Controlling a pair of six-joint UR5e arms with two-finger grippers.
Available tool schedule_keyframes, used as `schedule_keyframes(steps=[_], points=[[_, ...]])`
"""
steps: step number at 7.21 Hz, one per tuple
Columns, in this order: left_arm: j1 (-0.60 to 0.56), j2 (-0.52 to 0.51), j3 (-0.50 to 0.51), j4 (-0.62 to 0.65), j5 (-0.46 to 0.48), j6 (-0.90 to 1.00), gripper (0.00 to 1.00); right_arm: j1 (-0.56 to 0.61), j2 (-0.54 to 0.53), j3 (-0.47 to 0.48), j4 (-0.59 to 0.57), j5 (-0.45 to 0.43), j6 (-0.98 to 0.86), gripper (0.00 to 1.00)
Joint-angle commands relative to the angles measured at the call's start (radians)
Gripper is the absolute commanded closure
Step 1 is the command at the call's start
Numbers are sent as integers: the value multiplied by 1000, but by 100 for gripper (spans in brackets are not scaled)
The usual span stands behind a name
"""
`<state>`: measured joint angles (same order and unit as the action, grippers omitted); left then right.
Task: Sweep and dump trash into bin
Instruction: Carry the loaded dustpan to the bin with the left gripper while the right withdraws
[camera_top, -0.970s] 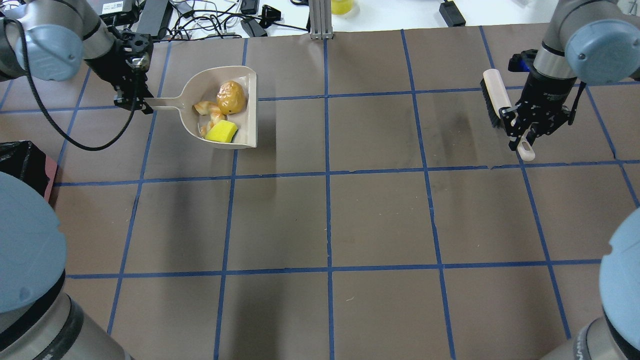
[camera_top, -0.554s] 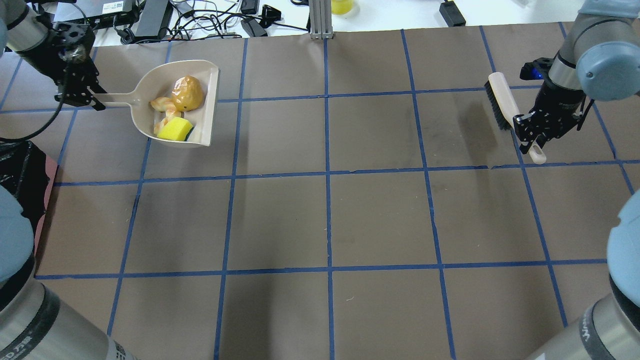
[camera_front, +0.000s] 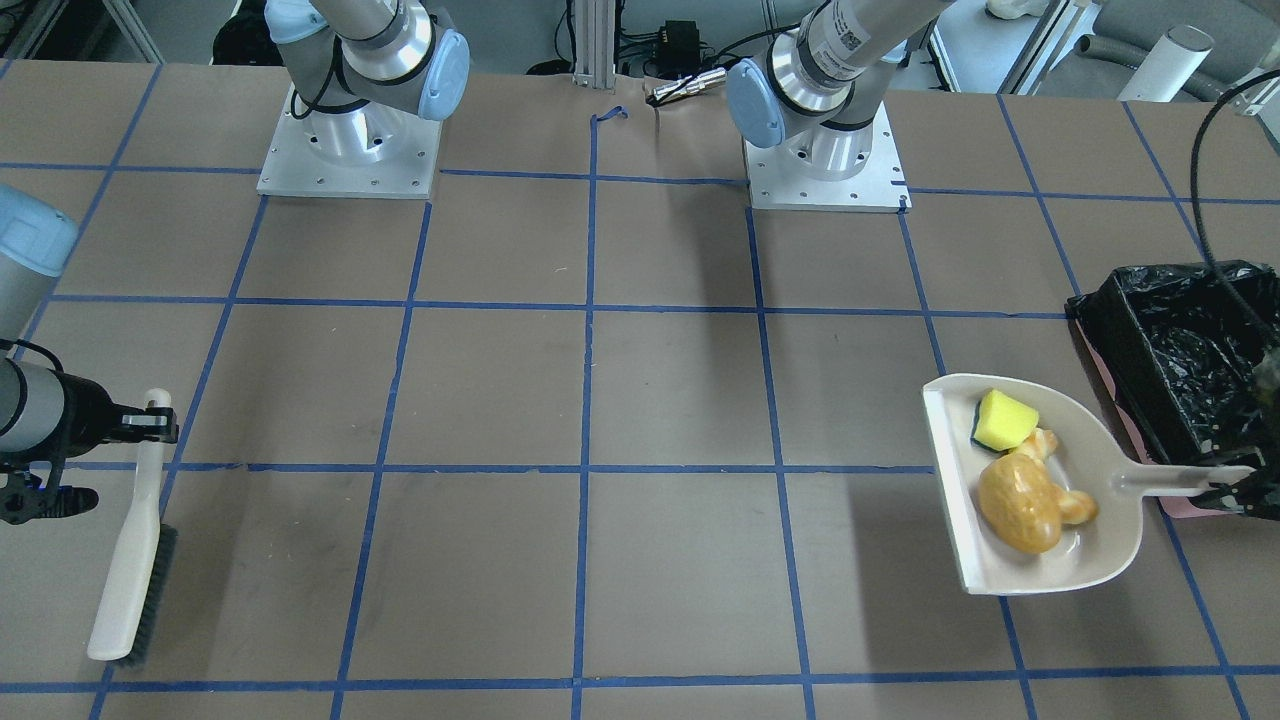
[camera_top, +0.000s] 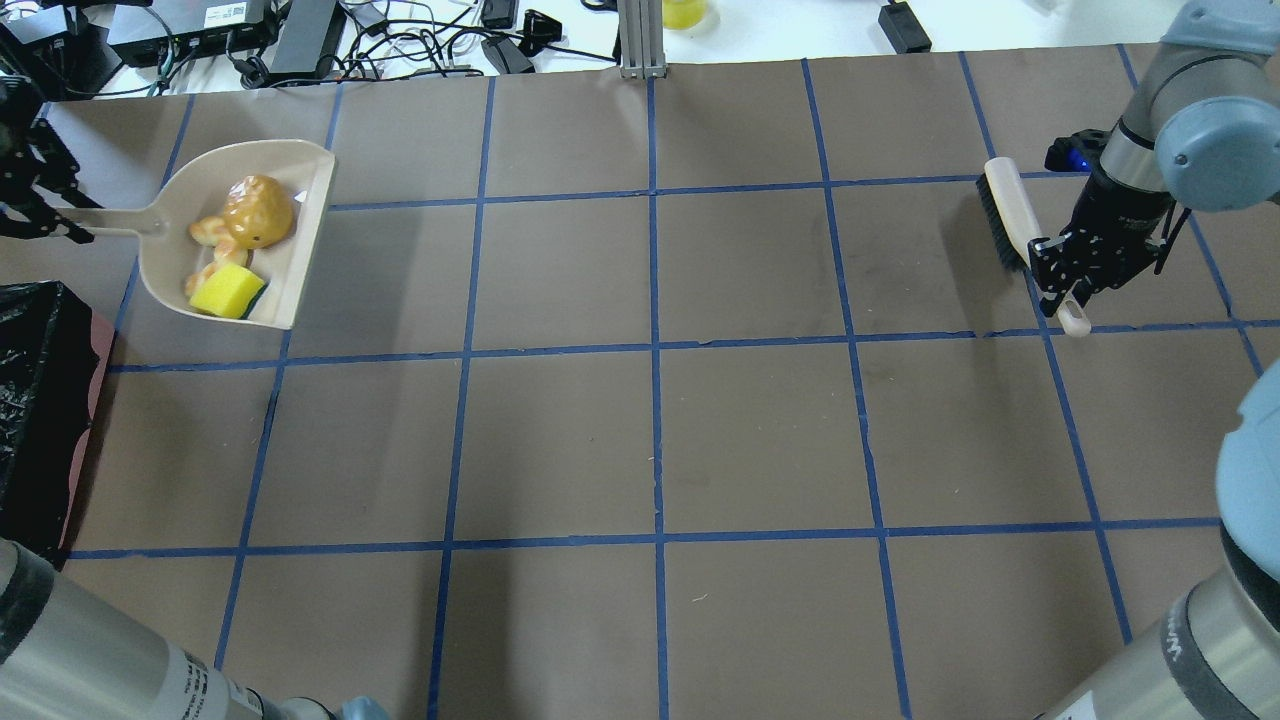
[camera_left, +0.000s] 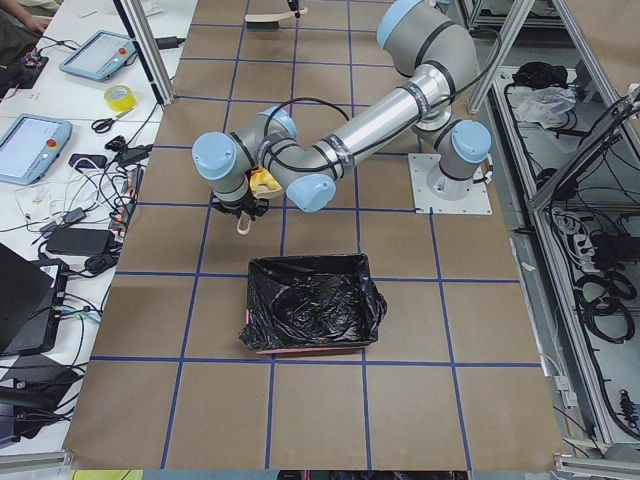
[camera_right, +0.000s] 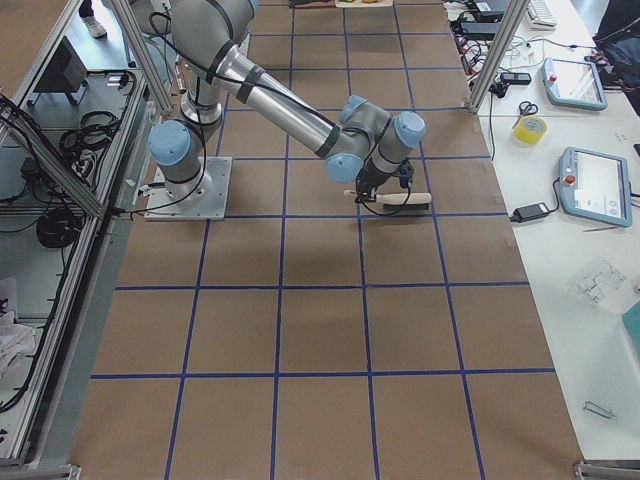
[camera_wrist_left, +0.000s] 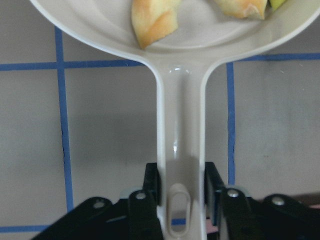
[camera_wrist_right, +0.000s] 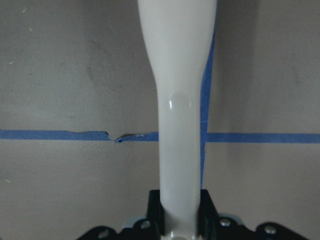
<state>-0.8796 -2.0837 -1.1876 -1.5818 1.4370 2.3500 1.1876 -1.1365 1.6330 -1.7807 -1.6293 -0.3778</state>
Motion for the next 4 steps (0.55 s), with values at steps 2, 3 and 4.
schedule_keyframes(steps=[2,3,4], points=[[129,-35,159,-127,83,255,99,-8,1,-1,7,6,1,99],[172,-48,176,-124,104,338,99,-8,1,-1,6,5,-1,98],[224,-67,190,-115,112,418,100,-8,1,1,4,5,-1,91]])
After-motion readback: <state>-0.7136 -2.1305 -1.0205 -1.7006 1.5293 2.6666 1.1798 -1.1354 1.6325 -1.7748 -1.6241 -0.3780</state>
